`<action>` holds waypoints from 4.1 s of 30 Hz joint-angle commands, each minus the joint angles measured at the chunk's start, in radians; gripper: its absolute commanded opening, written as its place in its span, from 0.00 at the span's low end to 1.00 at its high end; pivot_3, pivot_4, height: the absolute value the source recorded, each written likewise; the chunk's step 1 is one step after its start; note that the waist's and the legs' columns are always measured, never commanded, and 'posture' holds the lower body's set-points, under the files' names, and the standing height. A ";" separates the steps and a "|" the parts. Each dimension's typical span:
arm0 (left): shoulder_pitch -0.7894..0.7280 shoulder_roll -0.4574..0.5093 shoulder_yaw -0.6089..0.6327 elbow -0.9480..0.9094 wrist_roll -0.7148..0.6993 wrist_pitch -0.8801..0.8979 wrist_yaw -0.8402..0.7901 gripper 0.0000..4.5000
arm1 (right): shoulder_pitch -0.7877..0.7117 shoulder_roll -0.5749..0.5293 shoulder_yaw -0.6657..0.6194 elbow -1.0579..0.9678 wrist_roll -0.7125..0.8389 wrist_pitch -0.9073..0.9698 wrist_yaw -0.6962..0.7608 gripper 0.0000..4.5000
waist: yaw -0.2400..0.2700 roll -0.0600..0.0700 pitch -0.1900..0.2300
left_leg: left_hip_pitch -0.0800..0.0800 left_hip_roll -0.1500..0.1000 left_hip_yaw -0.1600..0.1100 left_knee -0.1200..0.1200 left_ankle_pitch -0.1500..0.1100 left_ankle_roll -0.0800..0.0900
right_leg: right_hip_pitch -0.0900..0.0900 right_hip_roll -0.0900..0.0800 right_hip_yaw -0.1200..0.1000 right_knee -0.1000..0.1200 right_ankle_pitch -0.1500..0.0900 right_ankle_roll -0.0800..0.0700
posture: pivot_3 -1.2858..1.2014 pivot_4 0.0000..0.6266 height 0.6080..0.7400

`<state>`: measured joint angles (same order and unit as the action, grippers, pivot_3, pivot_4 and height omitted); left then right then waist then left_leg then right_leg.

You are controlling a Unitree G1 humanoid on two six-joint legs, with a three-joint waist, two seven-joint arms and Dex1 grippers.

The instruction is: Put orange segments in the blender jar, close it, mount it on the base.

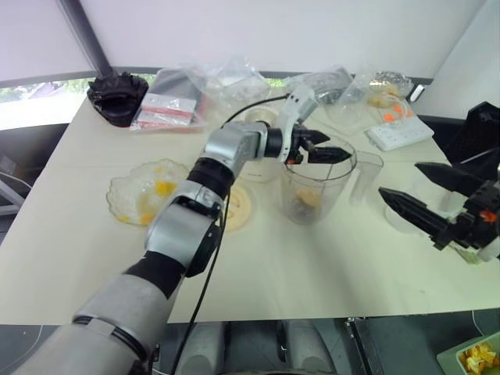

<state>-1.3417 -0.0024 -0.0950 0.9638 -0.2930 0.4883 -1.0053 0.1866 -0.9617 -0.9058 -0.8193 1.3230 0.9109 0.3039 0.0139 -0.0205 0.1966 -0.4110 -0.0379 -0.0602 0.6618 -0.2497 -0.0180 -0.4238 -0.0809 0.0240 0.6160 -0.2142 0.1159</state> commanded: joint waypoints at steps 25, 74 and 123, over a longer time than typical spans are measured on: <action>0.348 0.413 0.183 -0.933 -0.163 0.505 0.144 0.98 | -0.071 -0.048 0.135 0.102 -0.115 -0.073 0.039 0.95 | -0.009 0.001 0.000 | 0.001 0.001 -0.002 0.000 0.000 0.000 | 0.000 0.001 0.001 0.004 0.000 0.001 | 0.52 0.24 1.00; 0.919 0.542 0.031 -1.436 -0.194 0.436 0.388 0.98 | -0.098 0.196 0.270 0.728 -0.933 -0.237 -0.024 0.95 | -0.006 0.007 -0.004 | 0.004 0.001 0.002 0.001 0.000 0.001 | 0.004 0.001 0.002 0.000 -0.001 -0.003 | 0.52 0.24 1.00; 0.913 0.545 0.056 -1.451 -0.170 0.432 0.491 1.00 | -0.402 0.251 0.402 1.231 -1.059 -0.545 -0.013 0.01 | -0.027 0.006 -0.004 | 0.017 0.000 0.000 0.001 0.000 0.001 | 0.019 0.000 0.001 -0.003 -0.002 -0.002 | 0.52 0.24 1.00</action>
<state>-0.4081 0.5415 -0.0571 -0.4607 -0.4658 0.9445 -0.5178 -0.2266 -0.7200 -0.4872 0.4161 0.2532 0.3579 0.2860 -0.0134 -0.0140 0.1930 -0.3938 -0.0378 -0.0605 0.6623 -0.2502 -0.0171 -0.4048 -0.0805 0.0251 0.6134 -0.2158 0.1137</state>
